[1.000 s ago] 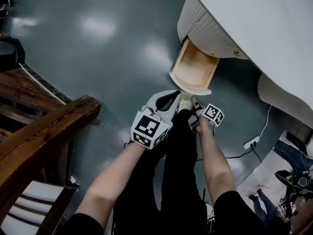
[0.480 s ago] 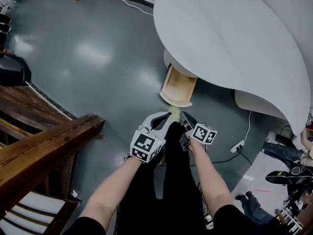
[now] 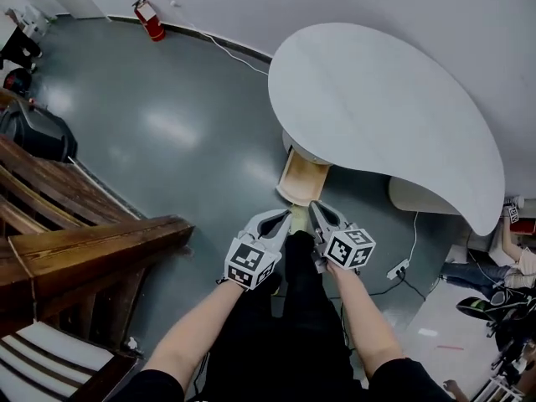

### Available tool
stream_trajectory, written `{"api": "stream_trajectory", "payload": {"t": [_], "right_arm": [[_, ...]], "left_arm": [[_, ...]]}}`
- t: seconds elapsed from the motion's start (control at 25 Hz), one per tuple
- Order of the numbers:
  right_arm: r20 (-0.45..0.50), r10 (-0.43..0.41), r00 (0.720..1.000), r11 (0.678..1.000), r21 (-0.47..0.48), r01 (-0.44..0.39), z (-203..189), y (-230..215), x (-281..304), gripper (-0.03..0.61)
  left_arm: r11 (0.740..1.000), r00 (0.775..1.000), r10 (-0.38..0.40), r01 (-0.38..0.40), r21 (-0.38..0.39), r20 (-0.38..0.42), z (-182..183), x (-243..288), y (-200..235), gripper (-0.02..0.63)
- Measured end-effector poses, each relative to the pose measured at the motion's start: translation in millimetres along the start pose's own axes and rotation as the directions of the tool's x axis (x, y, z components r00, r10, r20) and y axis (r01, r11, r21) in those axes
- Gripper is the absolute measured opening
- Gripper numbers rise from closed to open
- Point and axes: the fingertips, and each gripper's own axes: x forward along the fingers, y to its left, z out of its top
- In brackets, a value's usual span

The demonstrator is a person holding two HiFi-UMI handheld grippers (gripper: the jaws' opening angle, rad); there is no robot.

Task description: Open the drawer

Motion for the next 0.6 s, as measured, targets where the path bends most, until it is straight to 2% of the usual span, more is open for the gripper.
{"api": "stream_trajectory", "payload": {"t": [0.16,0.32,0.6], "right_arm": [[0.036,0.031,0.999,0.990,-0.135,-0.025,53.4,48.2,-15.0,0.015],[0.054,0.056,0.997,0.971,-0.237,-0.042,87.1,88.7,-35.5,0.015],[0.110,0.109,0.988,0.940,-0.334,-0.067,143.1,138.2,-61.9,0.015]], "left_arm": [[1.000,0.998,0.022,-0.023,0.011,0.053,48.9,-17.6,-9.5,0.008],[0.999,0.995,0.042,-0.043,0.002,0.093,87.0,-35.1,-23.1,0.008],[0.997,0.987,0.047,-0.057,0.058,0.155,145.4,-56.3,-39.8,0.008]]}}
